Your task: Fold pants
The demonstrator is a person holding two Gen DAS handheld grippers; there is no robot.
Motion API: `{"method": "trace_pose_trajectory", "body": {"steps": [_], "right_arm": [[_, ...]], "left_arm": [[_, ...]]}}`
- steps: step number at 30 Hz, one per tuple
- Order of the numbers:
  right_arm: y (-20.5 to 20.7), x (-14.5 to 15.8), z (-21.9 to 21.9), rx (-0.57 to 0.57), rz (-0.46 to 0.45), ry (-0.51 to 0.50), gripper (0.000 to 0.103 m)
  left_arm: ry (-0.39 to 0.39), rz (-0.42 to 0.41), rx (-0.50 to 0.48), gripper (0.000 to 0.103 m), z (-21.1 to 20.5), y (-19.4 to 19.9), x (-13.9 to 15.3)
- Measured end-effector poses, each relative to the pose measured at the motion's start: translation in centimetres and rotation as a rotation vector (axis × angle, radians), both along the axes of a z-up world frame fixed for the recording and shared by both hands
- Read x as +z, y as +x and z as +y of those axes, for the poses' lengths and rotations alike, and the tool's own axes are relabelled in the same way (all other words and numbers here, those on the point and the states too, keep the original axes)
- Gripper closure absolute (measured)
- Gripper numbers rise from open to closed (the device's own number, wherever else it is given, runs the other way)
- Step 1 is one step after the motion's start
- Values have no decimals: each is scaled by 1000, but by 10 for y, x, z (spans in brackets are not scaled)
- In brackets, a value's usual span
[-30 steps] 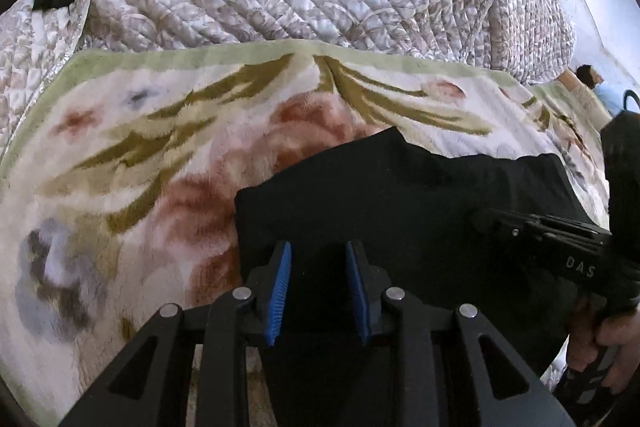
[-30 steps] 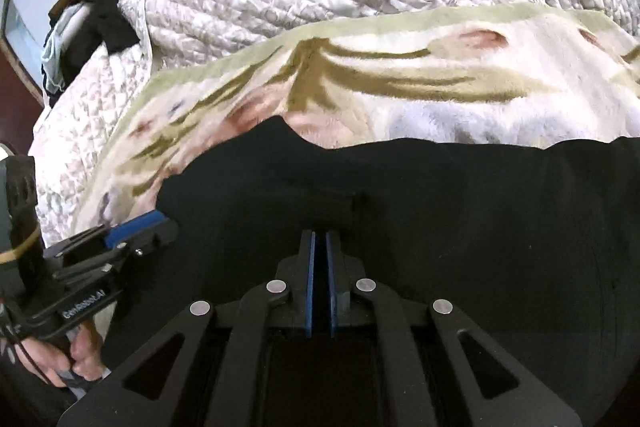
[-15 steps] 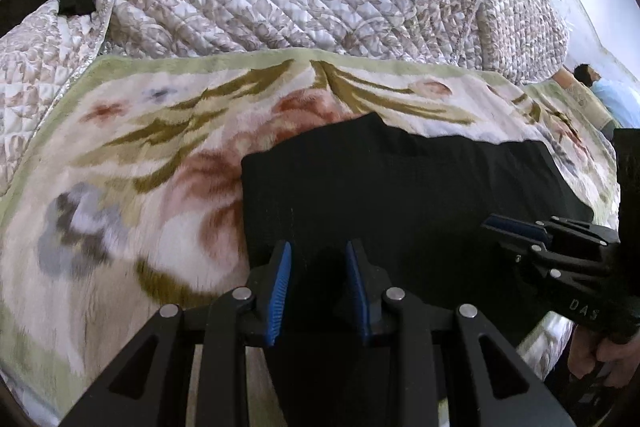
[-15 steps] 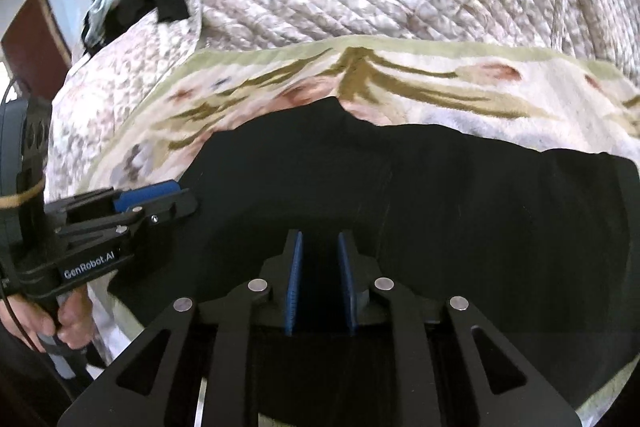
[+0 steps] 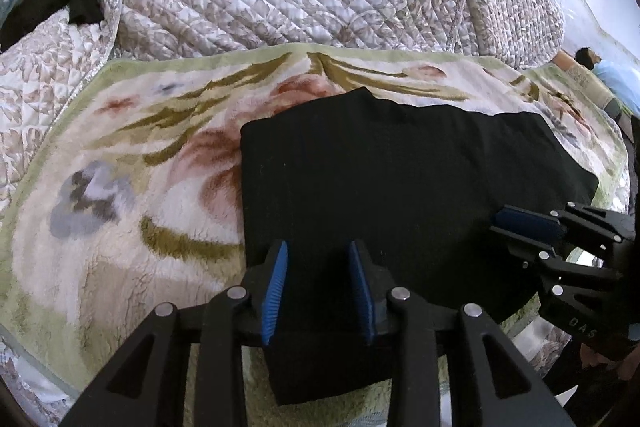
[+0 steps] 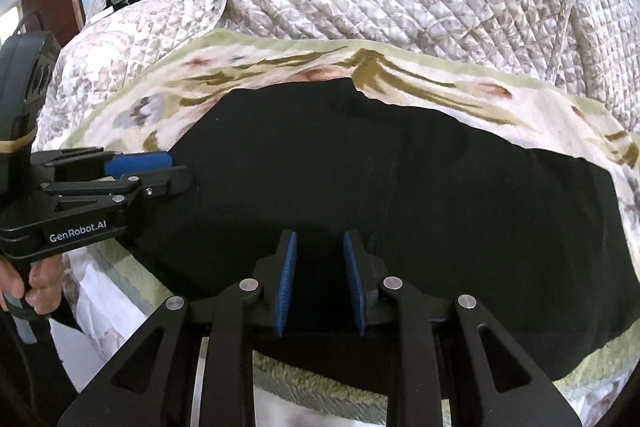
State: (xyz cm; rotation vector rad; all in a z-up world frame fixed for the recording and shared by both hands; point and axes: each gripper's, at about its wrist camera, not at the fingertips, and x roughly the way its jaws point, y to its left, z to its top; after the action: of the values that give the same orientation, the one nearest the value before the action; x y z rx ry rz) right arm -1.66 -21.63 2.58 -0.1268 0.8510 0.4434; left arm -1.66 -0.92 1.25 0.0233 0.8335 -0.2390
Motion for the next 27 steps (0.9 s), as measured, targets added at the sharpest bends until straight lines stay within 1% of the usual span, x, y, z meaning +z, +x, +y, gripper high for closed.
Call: {"method": "trace_pose_trajectory", "body": {"steps": [4, 6, 9, 12, 18, 21, 24, 27], "right_arm": [[-5, 0, -1, -4, -12, -13, 78], [-6, 0, -4, -14, -12, -4, 78], [-7, -1, -8, -40, -17, -24, 78], [-5, -1, -17, -60, 0, 17, 78], [-3, 2, -30, -116, -6, 18, 78], [1, 3, -42, -171, -4, 12, 78], [5, 5, -61, -255, -3, 25, 78], [9, 6, -89, -368, 11, 84, 78]], "left_arm": [[-2, -4, 0, 68, 0, -2, 0], [-2, -4, -1, 67, 0, -2, -1], [-2, -4, 0, 67, 0, -2, 0], [1, -6, 0, 67, 0, -2, -1], [-2, -5, 2, 67, -1, -2, -1], [-2, -5, 2, 67, 0, -2, -1], [-1, -5, 0, 67, 0, -3, -1], [0, -6, -1, 67, -1, -3, -1]]}}
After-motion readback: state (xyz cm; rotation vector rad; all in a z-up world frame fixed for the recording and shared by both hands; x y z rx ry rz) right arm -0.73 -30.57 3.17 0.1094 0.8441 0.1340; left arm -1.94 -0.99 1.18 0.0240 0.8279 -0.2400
